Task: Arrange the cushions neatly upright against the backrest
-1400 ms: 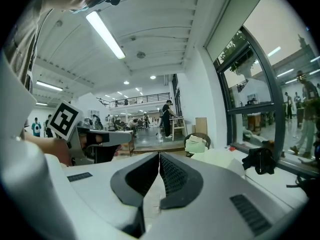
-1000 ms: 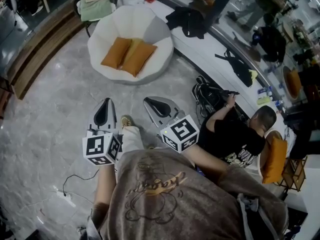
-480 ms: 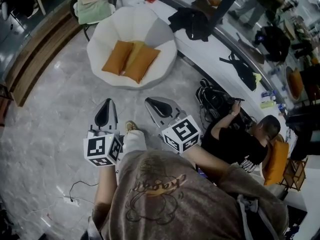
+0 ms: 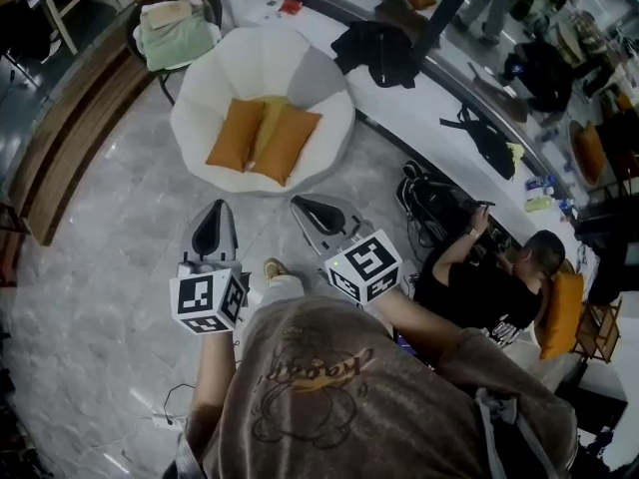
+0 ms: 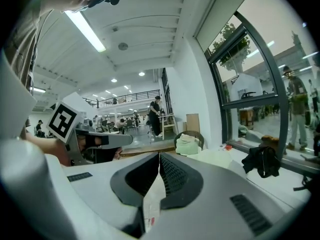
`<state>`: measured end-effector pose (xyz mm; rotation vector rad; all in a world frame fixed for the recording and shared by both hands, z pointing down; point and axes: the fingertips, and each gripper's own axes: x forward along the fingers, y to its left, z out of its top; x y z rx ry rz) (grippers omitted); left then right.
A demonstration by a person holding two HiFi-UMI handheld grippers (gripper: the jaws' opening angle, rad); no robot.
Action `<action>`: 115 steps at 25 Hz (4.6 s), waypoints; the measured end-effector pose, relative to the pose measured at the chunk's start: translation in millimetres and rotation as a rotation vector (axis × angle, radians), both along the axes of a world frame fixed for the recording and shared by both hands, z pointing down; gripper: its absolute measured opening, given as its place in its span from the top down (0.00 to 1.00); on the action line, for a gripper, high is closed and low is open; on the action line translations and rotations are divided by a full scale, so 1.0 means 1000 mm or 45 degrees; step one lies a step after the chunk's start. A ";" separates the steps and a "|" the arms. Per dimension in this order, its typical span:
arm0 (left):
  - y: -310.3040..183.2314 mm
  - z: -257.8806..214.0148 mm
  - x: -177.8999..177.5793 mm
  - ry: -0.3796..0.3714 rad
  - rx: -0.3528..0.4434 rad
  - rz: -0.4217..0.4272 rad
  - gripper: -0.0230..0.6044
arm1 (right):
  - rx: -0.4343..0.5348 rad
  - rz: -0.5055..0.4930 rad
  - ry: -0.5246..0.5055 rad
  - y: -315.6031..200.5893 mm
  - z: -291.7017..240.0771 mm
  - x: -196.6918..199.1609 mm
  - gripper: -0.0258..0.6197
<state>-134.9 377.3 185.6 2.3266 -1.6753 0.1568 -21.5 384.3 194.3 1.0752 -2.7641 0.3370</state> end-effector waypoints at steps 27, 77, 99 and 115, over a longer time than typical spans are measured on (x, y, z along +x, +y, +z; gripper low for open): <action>-0.123 0.011 -0.033 0.026 -0.039 0.146 0.96 | -0.035 0.147 0.011 -0.113 0.006 -0.029 0.93; -0.383 0.002 -0.012 -0.021 -0.042 -0.060 0.96 | -0.023 -0.107 -0.071 -0.397 0.009 -0.011 0.93; -0.486 0.042 -0.061 0.014 -0.065 0.082 0.96 | -0.071 0.065 -0.036 -0.477 0.049 -0.060 0.93; -0.522 0.160 -0.082 0.038 -0.140 0.089 0.96 | -0.083 0.088 0.028 -0.517 0.145 -0.085 0.93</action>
